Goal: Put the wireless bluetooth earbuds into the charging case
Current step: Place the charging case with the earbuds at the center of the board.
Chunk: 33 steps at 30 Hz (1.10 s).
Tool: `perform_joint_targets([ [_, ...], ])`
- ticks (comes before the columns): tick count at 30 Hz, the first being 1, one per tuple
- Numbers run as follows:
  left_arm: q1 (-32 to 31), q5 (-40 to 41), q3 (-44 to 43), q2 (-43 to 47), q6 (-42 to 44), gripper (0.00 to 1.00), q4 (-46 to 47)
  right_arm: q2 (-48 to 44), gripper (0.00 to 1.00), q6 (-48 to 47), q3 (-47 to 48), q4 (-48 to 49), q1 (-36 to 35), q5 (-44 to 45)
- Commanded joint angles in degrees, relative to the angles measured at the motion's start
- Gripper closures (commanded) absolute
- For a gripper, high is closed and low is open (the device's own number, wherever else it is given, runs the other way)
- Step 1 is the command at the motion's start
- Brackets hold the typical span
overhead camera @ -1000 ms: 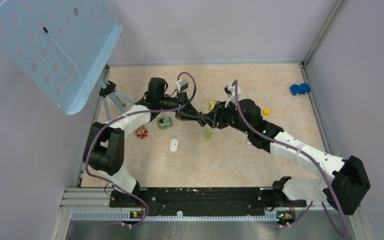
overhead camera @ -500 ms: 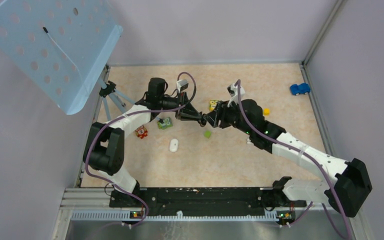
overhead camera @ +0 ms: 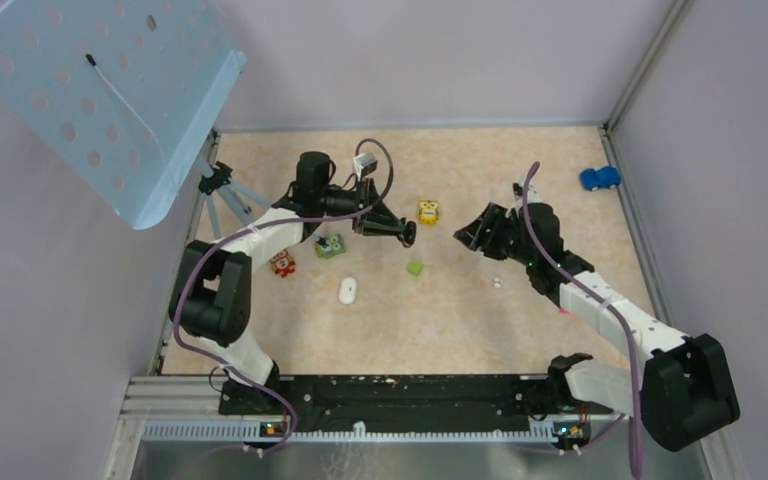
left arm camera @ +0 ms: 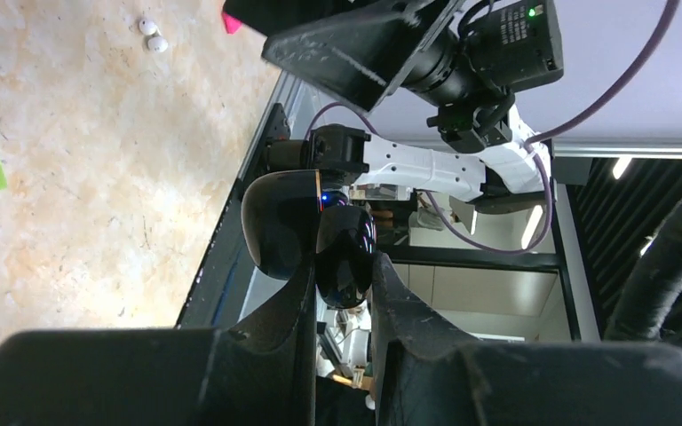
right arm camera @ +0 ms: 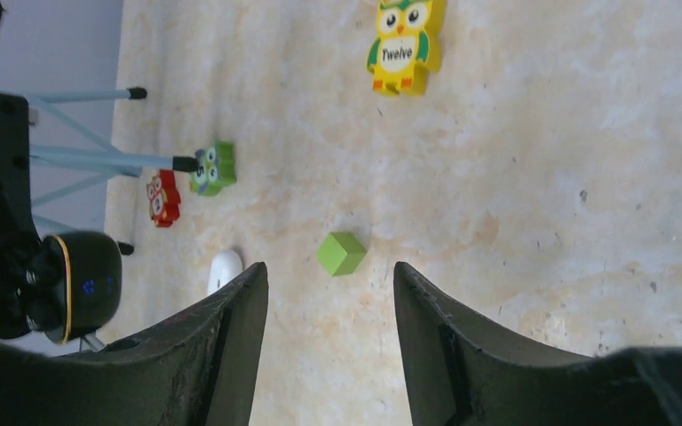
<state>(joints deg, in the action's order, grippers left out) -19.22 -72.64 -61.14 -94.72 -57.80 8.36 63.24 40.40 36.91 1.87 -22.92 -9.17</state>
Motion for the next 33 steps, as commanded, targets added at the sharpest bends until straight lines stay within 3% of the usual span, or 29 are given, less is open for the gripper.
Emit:
perform_joint_targets([
  [1,0.2,0.7,-5.1,-4.6,-1.4,1.0,7.5,-0.1,0.46,2.3,-0.3,2.6,1.4,-3.0],
  [6,-0.4,3.0,-9.8,-13.5,-8.3,1.0,23.7,-3.6,0.46,0.3,1.1,-3.7,5.6,0.2],
  [12,0.4,0.8,-27.4,-32.7,-17.6,1.0,35.3,-9.3,0.46,-4.1,3.1,-11.9,7.9,3.3],
  [15,0.9,2.8,-36.8,-40.8,-17.2,1.0,32.4,-11.8,0.46,-4.1,3.5,-14.6,7.9,3.7],
  [20,2.4,7.2,-48.3,-48.4,-8.1,1.0,17.5,-16.0,0.46,-4.2,2.8,-17.4,7.9,5.0],
  [29,5.8,8.7,-47.9,-51.5,-4.7,1.0,14.1,-16.0,0.47,-5.0,2.3,-17.7,7.9,3.8],
  [33,6.4,10.2,-47.1,-51.4,1.7,1.0,7.5,-15.3,0.47,-4.7,2.1,-16.6,7.8,3.0],
])
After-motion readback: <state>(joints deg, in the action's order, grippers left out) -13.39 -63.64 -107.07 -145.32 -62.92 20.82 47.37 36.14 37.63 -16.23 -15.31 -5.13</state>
